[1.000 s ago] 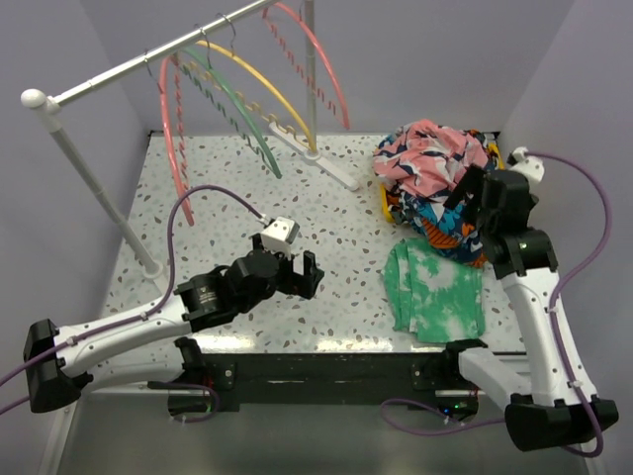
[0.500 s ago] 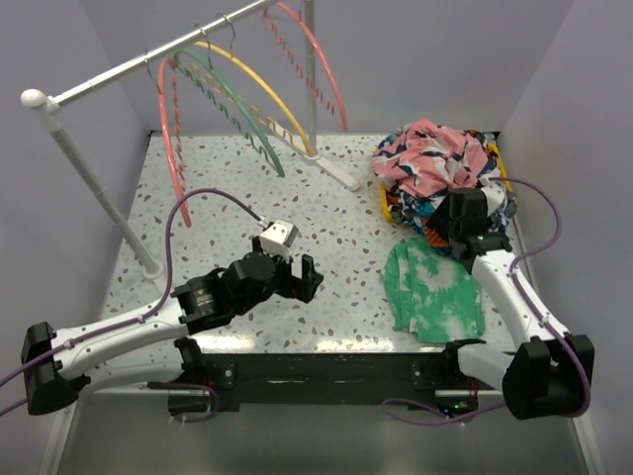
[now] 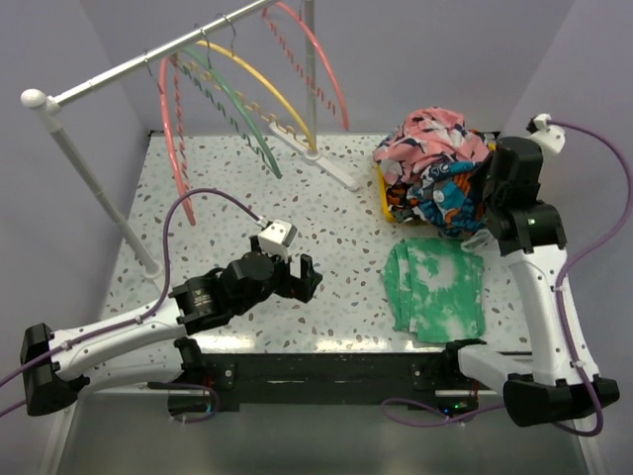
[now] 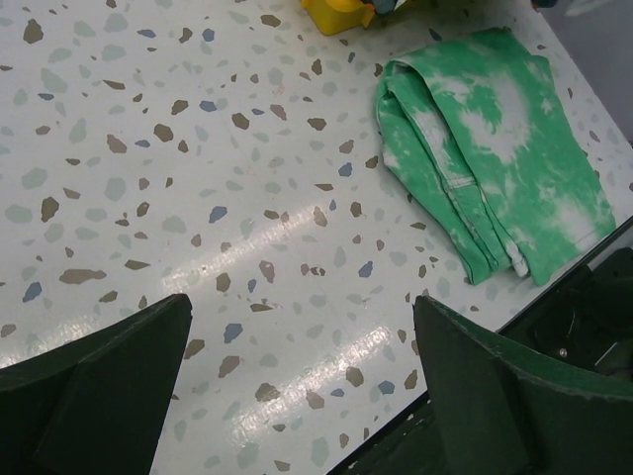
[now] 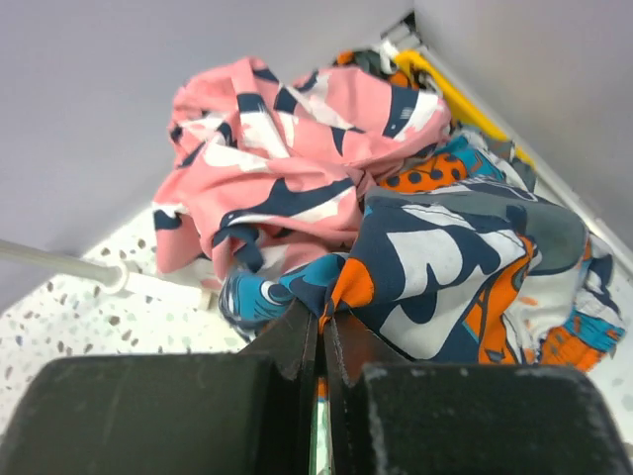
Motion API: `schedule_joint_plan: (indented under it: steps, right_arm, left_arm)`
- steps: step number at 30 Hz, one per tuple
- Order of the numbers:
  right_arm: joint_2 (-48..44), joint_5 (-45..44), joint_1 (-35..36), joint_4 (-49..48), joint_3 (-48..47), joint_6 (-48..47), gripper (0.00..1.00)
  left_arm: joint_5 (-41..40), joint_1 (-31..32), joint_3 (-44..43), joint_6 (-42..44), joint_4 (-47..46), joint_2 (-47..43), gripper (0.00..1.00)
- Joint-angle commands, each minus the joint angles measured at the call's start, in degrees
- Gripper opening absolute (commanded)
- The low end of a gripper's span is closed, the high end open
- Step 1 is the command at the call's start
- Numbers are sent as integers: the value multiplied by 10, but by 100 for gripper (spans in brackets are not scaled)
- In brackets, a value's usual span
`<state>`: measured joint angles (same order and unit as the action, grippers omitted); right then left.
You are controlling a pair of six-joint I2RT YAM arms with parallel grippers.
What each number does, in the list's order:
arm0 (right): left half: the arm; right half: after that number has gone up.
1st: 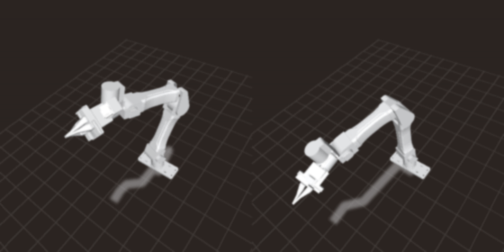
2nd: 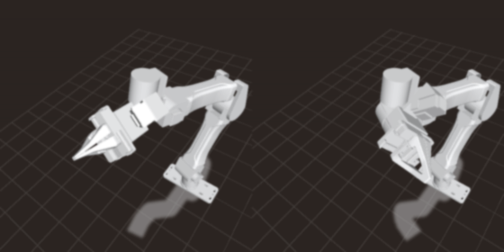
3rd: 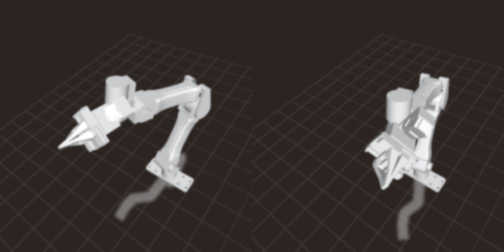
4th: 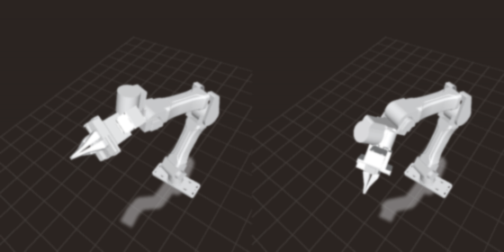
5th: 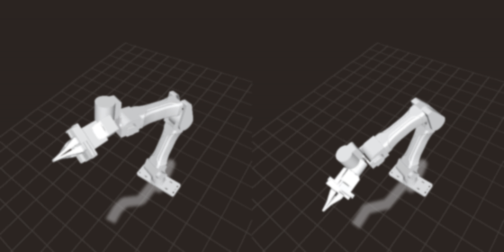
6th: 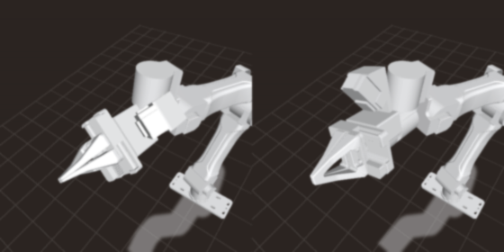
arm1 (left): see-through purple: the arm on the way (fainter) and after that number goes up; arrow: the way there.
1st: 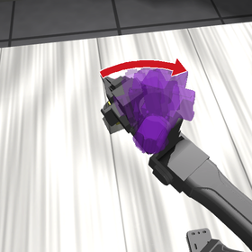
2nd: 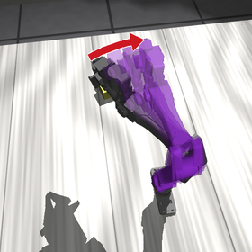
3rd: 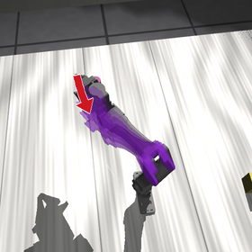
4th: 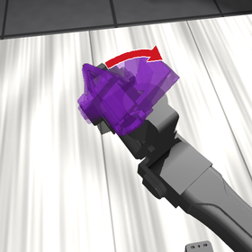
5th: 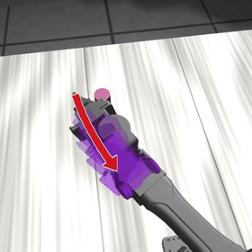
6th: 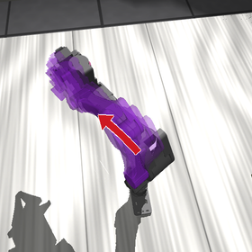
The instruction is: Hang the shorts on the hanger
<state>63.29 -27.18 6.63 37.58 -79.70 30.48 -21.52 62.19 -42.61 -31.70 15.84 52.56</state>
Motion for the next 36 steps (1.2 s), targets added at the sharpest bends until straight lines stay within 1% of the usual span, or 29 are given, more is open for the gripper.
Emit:
schedule_joint_plan:
  steps: [1,5,8,11,15,18,22,28,30,32,34,35,36]
  right_arm:
    - [14,-35,-1,36,-98,-38,0]
    - [47,-5,-1,43,-159,-35,0]
    - [55,-2,-1,47,-214,-35,0]
    - [67,12,-1,48,-250,-33,0]
    - [88,56,-1,71,-340,-28,0]
    - [87,103,-1,90,-368,-22,0]
    - [82,189,0,112,-394,-20,0]
    - [97,210,0,147,-502,-25,0]
    - [113,240,0,160,-533,-21,0]
    - [121,284,0,168,-538,-11,0]
    - [114,312,-1,159,-515,-4,0]
    - [106,325,0,147,-466,10,0]
    - [86,360,0,119,-436,17,0]
  left_arm:
    - [-12,-4,-32,18,-4,4,100]
    - [-13,-4,-41,17,1,16,100]
    - [-18,-4,-44,16,2,15,100]
    - [-23,-4,-45,16,4,17,100]
    - [-30,-4,-57,17,12,20,100]
    - [-43,-4,-69,21,23,14,100]
    - [-55,-4,-92,30,41,3,100]
    - [-74,-4,-125,44,69,-9,100]
    - [-79,-4,-129,46,77,-11,100]
    - [-83,-4,-137,48,87,-13,100]
    - [-89,-4,-149,52,94,-18,100]
    - [-92,-4,-153,52,102,-19,100]
    - [-93,-4,-157,56,106,-20,100]
